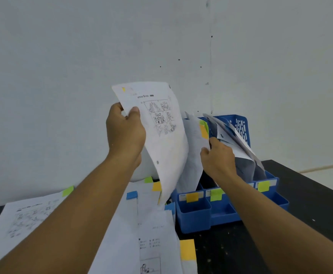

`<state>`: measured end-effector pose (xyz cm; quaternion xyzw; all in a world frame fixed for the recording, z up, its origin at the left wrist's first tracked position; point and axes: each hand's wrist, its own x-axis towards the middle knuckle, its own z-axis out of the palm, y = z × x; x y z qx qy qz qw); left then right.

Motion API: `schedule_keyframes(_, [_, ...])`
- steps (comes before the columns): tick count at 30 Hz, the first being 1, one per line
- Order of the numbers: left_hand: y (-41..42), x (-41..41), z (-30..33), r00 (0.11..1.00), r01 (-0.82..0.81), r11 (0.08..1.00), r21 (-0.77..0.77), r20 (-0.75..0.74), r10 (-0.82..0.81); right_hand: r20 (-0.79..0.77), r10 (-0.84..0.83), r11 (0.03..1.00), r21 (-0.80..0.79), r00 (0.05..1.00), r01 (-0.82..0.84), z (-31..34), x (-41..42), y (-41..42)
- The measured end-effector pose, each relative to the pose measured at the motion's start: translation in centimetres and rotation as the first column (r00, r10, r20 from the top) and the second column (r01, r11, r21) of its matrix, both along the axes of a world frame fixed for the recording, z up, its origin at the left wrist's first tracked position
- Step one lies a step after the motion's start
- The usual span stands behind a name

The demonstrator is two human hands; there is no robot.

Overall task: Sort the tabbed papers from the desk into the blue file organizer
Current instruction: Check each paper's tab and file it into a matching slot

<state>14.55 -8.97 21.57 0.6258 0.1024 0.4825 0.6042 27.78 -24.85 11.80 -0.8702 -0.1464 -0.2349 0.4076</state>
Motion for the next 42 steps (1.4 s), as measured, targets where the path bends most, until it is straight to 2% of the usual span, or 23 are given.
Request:
schedule_keyframes(6, [-1.2, 3.9, 0.3, 0.997, -0.044, 0.998, -0.043, -0.063, 0.041, 0.015, 0.028, 0.999, 0.026, 0.999, -0.028, 0.1, -0.2, -0.5])
schedule_keyframes(12, [-1.4, 6.5, -1.1, 0.971, -0.212, 0.976, -0.043, -0.121, 0.205, 0.033, 0.050, 0.998, 0.035, 0.998, -0.052, -0.2, -0.6, -0.8])
schedule_keyframes(19, [-2.0, 7.8, -1.4, 0.944, -0.318, 0.948, 0.010, -0.091, 0.317, 0.066, 0.065, 0.996, 0.058, 0.996, -0.069, -0.6, -0.7, -1.8])
schedule_keyframes(25, [-3.6, 8.9, -2.7, 0.974, -0.221, 0.970, 0.103, -0.029, 0.225, 0.034, 0.095, 0.989, 0.112, 0.995, -0.098, -1.0, -0.9, -1.6])
schedule_keyframes(34, [-4.7, 9.9, -5.0, 0.983, -0.167, 0.981, 0.099, -0.061, 0.173, -0.004, 0.105, 0.982, 0.157, 0.994, -0.103, -1.5, -1.0, -1.3])
schedule_keyframes(38, [-4.4, 9.6, -6.7, 0.974, -0.158, 0.980, 0.123, -0.142, 0.175, -0.003, 0.093, 0.982, 0.168, 0.996, -0.091, -1.7, -1.0, -1.5])
schedule_keyframes(42, [-5.0, 8.9, -8.9, 0.946, -0.104, 0.957, 0.272, -0.268, 0.179, -0.002, 0.078, 0.982, 0.175, 0.997, -0.076, -2.1, -0.9, -1.4])
